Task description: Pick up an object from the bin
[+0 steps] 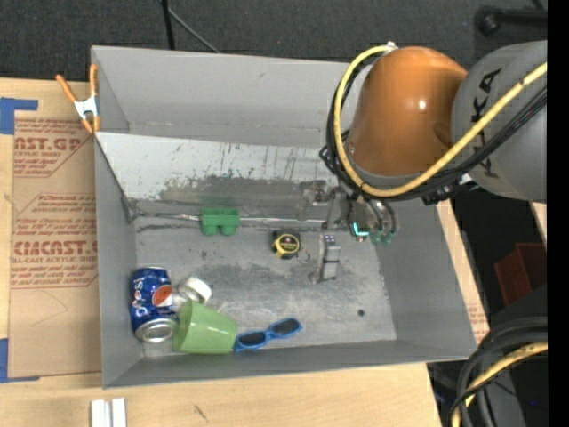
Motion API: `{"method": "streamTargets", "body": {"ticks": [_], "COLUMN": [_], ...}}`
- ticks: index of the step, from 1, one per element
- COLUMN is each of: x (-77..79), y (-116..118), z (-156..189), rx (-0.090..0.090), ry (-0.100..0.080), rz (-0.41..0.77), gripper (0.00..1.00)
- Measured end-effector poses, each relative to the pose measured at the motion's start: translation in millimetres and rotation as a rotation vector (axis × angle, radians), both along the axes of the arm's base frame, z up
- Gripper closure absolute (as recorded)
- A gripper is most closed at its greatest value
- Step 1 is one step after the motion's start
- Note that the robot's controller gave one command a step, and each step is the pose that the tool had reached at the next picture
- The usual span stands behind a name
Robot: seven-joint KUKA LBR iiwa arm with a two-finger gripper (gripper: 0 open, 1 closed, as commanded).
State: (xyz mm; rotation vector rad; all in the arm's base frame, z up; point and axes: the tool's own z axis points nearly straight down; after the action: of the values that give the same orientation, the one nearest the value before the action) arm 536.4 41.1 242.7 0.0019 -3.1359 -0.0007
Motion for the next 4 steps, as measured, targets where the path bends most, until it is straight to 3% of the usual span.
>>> {"method": "streamTargets", "body": {"ticks": [1, 2, 3, 4], "x": [47.4, 55.5, 45.3, 46.2], "y": [-27, -40, -34, -40], "z": [-177, -142, -130, -175], "rx": [0.0, 0.0, 0.0, -0.001], "ry": [-0.006, -0.01, -0.007, -0.004], "rz": [0.001, -0.162, -0.378, -0.494], "gripper": [0.0, 0.0, 0.0, 0.0]}}
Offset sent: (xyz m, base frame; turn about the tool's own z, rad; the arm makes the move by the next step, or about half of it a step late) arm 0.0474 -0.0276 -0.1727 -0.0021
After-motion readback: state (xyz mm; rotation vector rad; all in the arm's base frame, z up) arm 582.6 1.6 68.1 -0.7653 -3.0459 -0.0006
